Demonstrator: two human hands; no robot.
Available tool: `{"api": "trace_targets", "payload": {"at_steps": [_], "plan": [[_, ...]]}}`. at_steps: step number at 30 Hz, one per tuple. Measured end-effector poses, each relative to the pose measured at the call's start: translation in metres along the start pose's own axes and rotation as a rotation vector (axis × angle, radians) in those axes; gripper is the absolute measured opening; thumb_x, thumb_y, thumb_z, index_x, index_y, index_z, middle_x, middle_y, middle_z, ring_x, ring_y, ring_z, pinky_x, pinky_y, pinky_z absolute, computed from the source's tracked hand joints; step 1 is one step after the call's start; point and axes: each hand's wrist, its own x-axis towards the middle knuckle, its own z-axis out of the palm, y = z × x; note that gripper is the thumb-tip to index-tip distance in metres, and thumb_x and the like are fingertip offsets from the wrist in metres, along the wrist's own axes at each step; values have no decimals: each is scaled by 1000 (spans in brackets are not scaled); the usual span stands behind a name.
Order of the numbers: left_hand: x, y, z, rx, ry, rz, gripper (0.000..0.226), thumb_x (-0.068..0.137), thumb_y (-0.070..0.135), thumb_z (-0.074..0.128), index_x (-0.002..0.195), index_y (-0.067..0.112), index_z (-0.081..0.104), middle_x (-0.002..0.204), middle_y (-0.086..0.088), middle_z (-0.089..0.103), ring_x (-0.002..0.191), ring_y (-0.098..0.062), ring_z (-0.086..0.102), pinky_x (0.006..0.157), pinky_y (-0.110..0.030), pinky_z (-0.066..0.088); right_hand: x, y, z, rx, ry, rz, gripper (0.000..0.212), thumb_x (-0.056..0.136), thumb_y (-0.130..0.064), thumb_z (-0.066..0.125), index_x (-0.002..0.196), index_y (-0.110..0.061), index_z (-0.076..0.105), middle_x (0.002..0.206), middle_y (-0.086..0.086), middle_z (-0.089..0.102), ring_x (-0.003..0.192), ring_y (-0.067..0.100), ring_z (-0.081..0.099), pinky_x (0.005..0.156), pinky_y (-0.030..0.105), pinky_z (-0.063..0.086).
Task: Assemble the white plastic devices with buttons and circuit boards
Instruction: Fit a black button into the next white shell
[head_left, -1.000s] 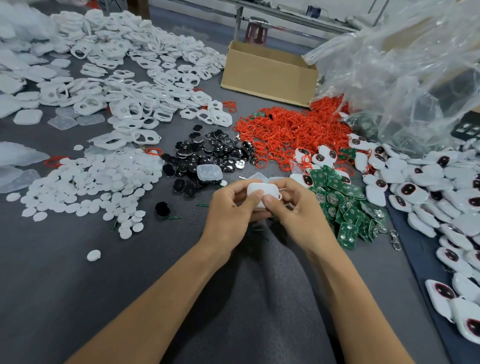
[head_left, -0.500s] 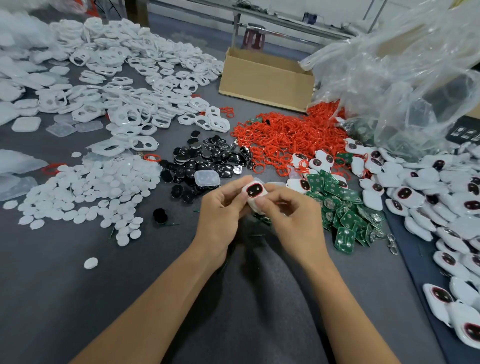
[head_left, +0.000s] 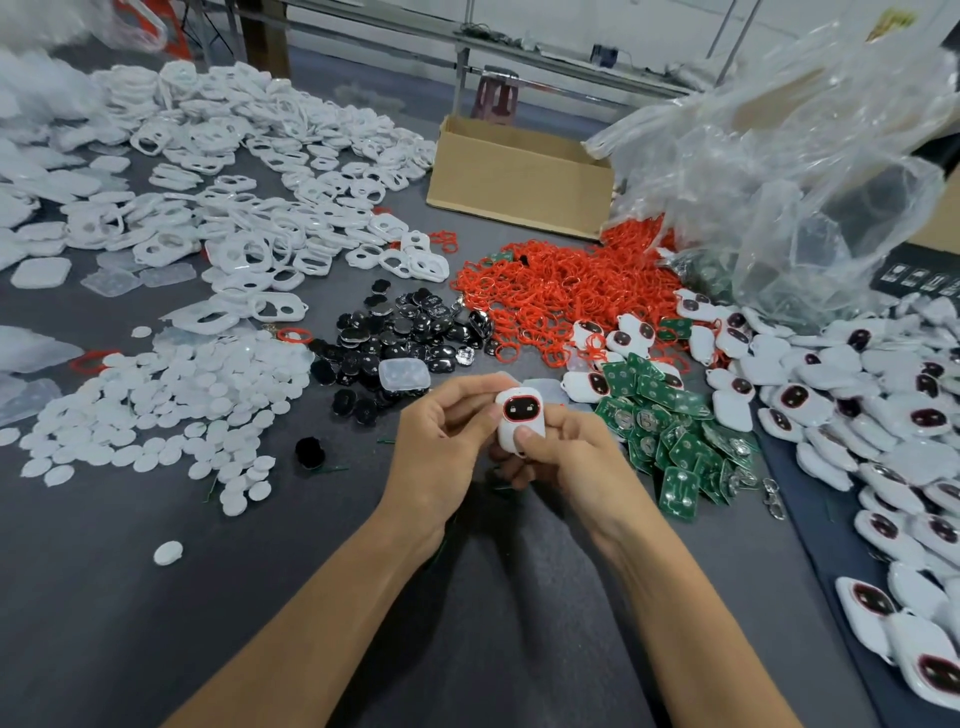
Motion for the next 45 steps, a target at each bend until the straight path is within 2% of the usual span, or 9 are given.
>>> {"api": "trace_targets", "payload": {"at_steps": [17, 21, 26, 28, 31, 34, 37, 42, 45], "plan": [[0, 0, 0, 1, 53, 63, 21, 87, -4, 63, 99, 12, 70, 94, -5, 75, 92, -20, 71, 79, -28, 57, -5, -7, -4, -123, 26, -70, 15, 93, 7, 47, 103, 9, 58, 73, 13, 63, 52, 11, 51, 49, 19, 42], [0, 1, 0, 61, 161, 101, 15, 87, 4, 67, 92, 17, 71, 86, -5, 75, 85, -21, 71, 72, -30, 59, -11, -27, -50, -249, 387, -134, 11, 91, 0, 57, 101, -1, 60, 69, 6, 68, 51, 9, 56, 50, 20, 47], [0, 1, 1, 74, 168, 89, 18, 89, 0, 62, 90, 17, 70, 81, -3, 75, 71, -15, 70, 63, -24, 56, -17, -52, -150, -805, 881, -110, 24, 92, -20, 56, 113, -11, 56, 88, 16, 70, 82, 28, 67, 75, 38, 50], [1, 1, 1, 77, 170, 80, 19, 88, -1, 62, 90, 16, 70, 80, -4, 74, 68, -13, 69, 62, -23, 55, -15, -58, -174, -937, 869, 52, 45, 95, -21, 53, 134, -3, 41, 122, 27, 58, 114, 38, 56, 99, 47, 41], [0, 2, 0, 95, 177, 79, 21, 88, -2, 61, 89, 16, 71, 80, -3, 74, 66, -15, 69, 62, -25, 55, -10, -53, -178, -1117, 776, 135, 64, 93, -13, 56, 145, 4, 24, 152, 28, 17, 140, 42, 22, 112, 45, 22], [-1, 3, 0, 155, 199, 93, 19, 87, 2, 62, 88, 18, 71, 78, -1, 74, 64, -17, 69, 64, -33, 58, -4, -40, -143, -1156, 715, -28, 53, 91, -6, 57, 139, 4, 39, 153, 27, 19, 142, 36, 20, 112, 37, 19], [-1, 4, 1, 241, 221, 144, 17, 87, 5, 64, 88, 20, 70, 77, 0, 74, 65, -15, 70, 69, -40, 59, 7, -23, -88, -1086, 696, -282, 36, 87, 2, 56, 123, 1, 57, 142, 24, 42, 136, 31, 34, 110, 32, 24], [-10, 18, -4, 551, 270, 364, 15, 87, 9, 65, 90, 23, 71, 83, 15, 71, 80, 0, 66, 78, -26, 54, 9, 8, -8, -980, 630, -731, 22, 84, 9, 56, 98, -1, 69, 119, 13, 62, 120, 31, 51, 106, 35, 36], [31, 49, -34, 885, 331, 506, 21, 87, 5, 60, 96, 20, 72, 93, 4, 72, 95, -19, 63, 84, -35, 49, 8, 20, -2, -1018, 454, -885, 25, 81, 7, 54, 96, -4, 70, 114, 7, 65, 118, 24, 51, 108, 28, 35]]}}
